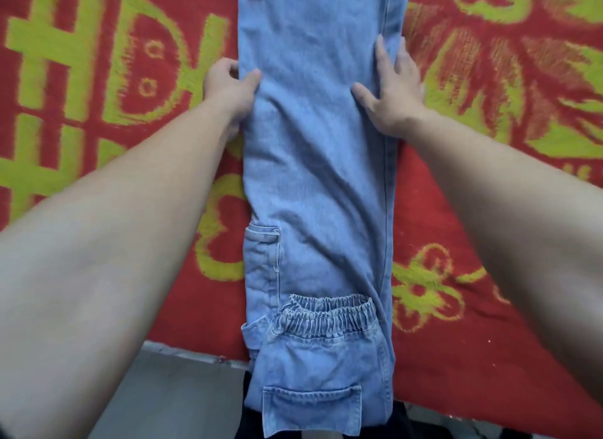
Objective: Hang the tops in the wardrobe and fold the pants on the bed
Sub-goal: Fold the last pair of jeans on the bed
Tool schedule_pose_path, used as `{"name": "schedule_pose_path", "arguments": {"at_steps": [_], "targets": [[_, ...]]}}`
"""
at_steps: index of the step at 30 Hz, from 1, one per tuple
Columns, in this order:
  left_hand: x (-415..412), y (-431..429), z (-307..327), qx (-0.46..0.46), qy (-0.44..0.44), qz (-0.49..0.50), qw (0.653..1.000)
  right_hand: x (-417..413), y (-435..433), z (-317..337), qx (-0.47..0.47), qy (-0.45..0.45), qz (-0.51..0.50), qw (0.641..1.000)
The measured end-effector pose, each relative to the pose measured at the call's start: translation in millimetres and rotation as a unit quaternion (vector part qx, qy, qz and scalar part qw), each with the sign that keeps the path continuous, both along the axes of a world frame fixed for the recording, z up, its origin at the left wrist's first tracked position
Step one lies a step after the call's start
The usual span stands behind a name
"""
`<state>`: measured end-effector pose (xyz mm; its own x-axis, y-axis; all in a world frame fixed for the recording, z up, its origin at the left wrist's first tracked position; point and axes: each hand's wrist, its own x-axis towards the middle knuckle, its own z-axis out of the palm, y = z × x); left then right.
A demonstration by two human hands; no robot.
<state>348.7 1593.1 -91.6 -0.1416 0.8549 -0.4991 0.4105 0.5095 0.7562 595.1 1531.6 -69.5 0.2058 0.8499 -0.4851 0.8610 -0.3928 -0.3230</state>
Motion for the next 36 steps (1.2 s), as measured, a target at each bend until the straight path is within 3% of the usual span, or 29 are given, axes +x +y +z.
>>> {"name": "schedule_pose_path", "arguments": {"at_steps": [4, 11, 15, 18, 22, 26, 30, 33, 36], "targets": [[-11.1, -20.5, 8.7, -0.014, -0.067, 0.027, 0.997, 1.1, 1.9, 12.8, -0.035, 0.019, 0.004, 0.999], [-25.9, -134.1, 26.4, -0.035, 0.046, 0.095, 0.994, -23.2, -91.4, 21.2, 0.027, 0.073, -0.101, 0.992], [-55.4, -231.8, 40.6, -0.174, 0.073, 0.015, 0.982, -41.8, -193.8, 33.0, 0.045, 0.073, -0.196, 0.977], [-79.6, -309.1, 50.6, -0.283, 0.062, -0.047, 0.956, -48.9, -274.5, 40.2, -0.036, 0.125, -0.273, 0.953], [-90.9, -378.7, 59.2, -0.348, 0.017, -0.055, 0.936, -61.0, -364.1, 45.2, -0.152, 0.116, -0.196, 0.962], [-87.2, -390.4, 64.9, -0.347, -0.014, -0.05, 0.937, -76.5, -398.8, 52.2, -0.146, 0.136, -0.202, 0.959], [-85.1, -393.4, 75.7, -0.361, -0.015, -0.083, 0.929, -96.1, -414.8, 60.9, 0.018, 0.03, -0.082, 0.996], [-87.9, -398.1, 69.4, -0.356, 0.008, -0.05, 0.933, -116.4, -427.8, 77.2, 0.144, 0.037, 0.023, 0.989], [-71.4, -384.7, 86.5, -0.356, -0.033, 0.034, 0.933, -133.7, -445.0, 92.7, 0.164, 0.04, 0.148, 0.975]]}}
